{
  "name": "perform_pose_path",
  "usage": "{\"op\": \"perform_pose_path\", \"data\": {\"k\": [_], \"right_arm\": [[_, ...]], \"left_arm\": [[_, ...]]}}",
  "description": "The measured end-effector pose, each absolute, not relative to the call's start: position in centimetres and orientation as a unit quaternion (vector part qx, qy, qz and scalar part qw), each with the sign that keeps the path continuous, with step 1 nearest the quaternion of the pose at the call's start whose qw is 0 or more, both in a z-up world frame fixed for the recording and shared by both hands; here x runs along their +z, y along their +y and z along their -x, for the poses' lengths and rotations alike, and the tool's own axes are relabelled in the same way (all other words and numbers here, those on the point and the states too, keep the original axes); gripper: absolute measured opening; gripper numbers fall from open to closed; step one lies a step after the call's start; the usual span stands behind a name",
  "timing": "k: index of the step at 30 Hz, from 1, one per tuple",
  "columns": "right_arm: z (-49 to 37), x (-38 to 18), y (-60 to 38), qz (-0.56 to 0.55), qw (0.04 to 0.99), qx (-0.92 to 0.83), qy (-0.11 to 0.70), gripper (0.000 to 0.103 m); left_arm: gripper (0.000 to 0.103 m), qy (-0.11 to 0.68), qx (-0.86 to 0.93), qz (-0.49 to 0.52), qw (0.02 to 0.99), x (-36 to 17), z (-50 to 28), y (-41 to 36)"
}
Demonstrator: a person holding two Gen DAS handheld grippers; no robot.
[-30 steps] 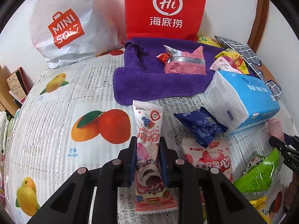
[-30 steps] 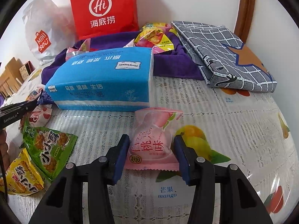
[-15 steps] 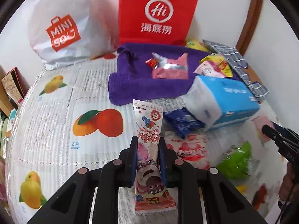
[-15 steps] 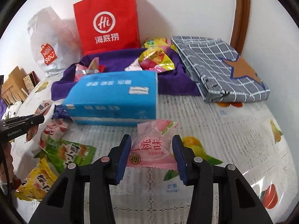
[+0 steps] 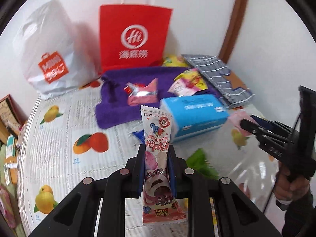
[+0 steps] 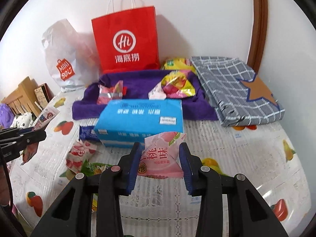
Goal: Organize snacks
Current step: 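Lift both pink snacks and carry them toward the purple towel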
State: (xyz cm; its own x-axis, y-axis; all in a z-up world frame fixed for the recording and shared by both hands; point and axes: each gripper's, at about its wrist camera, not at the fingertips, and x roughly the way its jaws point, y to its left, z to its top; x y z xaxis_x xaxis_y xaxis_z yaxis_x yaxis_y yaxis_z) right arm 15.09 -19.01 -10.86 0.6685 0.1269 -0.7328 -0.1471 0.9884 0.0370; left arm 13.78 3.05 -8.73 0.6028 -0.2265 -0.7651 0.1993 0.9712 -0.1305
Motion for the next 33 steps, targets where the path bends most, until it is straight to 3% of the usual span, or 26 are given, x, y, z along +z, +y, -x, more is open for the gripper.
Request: {"op": "perform_pose_path", "data": {"k": [17, 33], "right_arm": [[-22.3, -5.9, -21.5, -0.031, 0.93, 0.047, 0.362, 0.039], [-33.4, -8.3, -19.3, -0.007, 0.929, 0.056, 0.367, 0.039]], "left_arm": [[0.019, 0.394, -0.148, -0.018, 0.907, -3.0, -21.9, -0.5], [0.019, 0.409, -0.104, -0.02, 0.906, -6.3, -34.2, 0.9]]}}
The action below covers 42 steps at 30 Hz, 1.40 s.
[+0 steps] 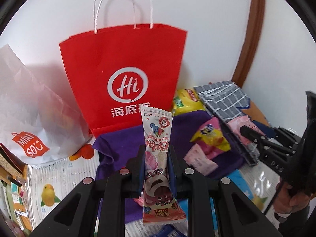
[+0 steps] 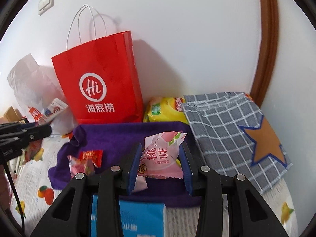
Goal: Organize snacks
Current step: 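Lift both pink snacks and carry them toward the purple towel, then lower both snacks onto the purple towel and open both grippers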
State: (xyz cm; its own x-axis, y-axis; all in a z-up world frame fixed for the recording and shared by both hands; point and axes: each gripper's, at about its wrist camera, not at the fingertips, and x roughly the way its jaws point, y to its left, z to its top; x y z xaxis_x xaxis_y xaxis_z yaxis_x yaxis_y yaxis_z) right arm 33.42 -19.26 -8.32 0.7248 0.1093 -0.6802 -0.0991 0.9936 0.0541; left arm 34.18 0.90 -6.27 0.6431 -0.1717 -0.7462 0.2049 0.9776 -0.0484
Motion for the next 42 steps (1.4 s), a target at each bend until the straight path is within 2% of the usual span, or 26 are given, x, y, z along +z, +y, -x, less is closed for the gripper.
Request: {"op": "perform_pose_path", "data": {"k": [12, 20, 42], "right_arm": [[-37.3, -12.5, -19.2, -0.014, 0.914, 0.061, 0.401, 0.039], [-38.1, -14.4, -19.6, -0.012, 0.902, 0.056, 0.428, 0.04], [-38.1, -15.3, -18.1, 0.036, 0.891, 0.05, 0.45, 0.042]], "left_arm": [[0.019, 0.451, -0.087, -0.021, 0.888, -11.1, -38.1, 2.5], [0.019, 0.464, -0.089, -0.023, 0.881, -12.2, -38.5, 2.1], [0.02, 0.497, -0.095, -0.004, 0.863, -14.0, -39.3, 2.1]]}}
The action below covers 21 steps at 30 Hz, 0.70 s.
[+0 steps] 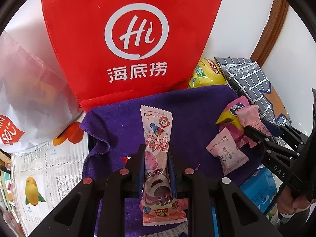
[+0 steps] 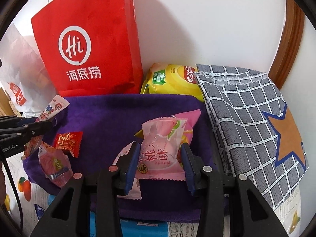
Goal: Organize snacks
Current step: 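Lower both snacks onto the purple towel and open both grippers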
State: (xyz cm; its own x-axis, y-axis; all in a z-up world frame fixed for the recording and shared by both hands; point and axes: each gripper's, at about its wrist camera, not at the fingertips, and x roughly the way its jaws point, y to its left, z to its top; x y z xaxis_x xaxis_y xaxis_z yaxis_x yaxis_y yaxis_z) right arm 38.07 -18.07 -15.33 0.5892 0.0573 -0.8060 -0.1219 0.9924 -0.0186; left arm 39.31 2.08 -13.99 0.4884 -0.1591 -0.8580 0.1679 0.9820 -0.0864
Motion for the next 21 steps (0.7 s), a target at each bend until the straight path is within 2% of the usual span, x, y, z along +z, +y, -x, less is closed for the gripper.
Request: {"op": "perform_pose_path", "data": {"k": [7, 12, 21], "right_arm": [[-38.0, -15.0, -18.1, 0.042, 0.891, 0.045, 0.449, 0.044], [-37.9, -14.8, -18.0, 0.041, 0.892, 0.042, 0.449, 0.051], [-37.1, -13.8, -17.8, 0.043, 0.898, 0.039, 0.437, 0.051]], "left_arm": [[0.02, 0.504, -0.099, 0.002, 0.858, -14.3, -39.5, 2.0], [0.021, 0.506, -0.102, 0.002, 0.856, -14.5, -39.5, 1.9], [0.023, 0.503, -0.106, 0.005, 0.858, -14.3, -39.4, 1.7]]}}
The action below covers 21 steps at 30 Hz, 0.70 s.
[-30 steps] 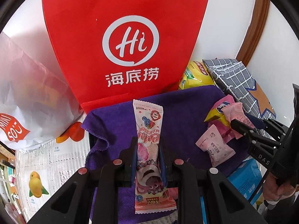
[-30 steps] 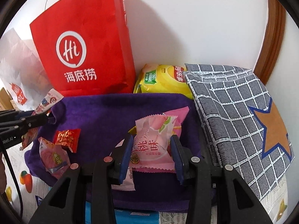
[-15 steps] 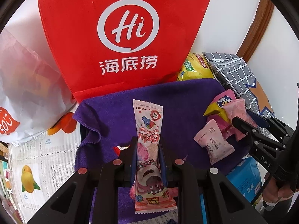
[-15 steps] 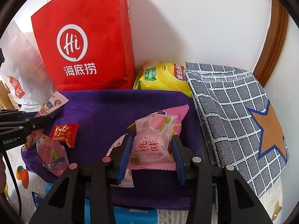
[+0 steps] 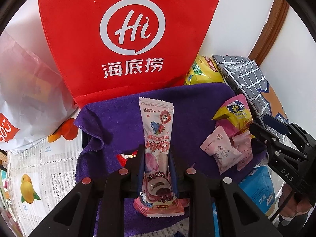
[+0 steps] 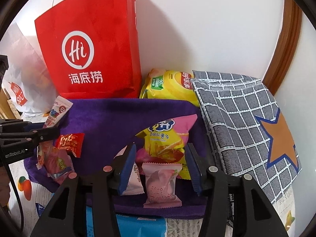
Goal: Organize snacks
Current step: 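Lower both snacks onto the purple towel and open both grippers, then withdraw both grippers from the towel back toward the snack pile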
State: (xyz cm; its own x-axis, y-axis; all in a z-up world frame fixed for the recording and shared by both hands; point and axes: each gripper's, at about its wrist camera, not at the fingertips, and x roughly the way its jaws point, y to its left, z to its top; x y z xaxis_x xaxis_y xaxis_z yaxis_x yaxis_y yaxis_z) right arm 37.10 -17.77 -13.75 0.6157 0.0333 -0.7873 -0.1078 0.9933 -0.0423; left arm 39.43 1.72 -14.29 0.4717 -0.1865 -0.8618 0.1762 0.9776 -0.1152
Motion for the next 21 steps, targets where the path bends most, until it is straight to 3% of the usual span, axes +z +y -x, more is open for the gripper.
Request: {"op": "perform_pose_path", "data": {"k": [7, 14, 21], "right_arm": [[-36.2, -13.2, -18.0, 0.038, 0.899, 0.033, 0.435, 0.051], [-34.9, -12.5, -18.1, 0.038, 0.898, 0.027, 0.438, 0.051], [-32.4, -11.3, -18.8, 0.031, 0.896, 0.019, 0.442, 0.051]], "left_arm": [[0.023, 0.489, -0.115, 0.005, 0.865, -13.2, -38.8, 1.6], [0.043, 0.496, -0.101, 0.009, 0.862, -12.6, -38.7, 1.8], [0.048, 0.478, -0.1, -0.001, 0.873, -10.8, -37.3, 0.9]]}}
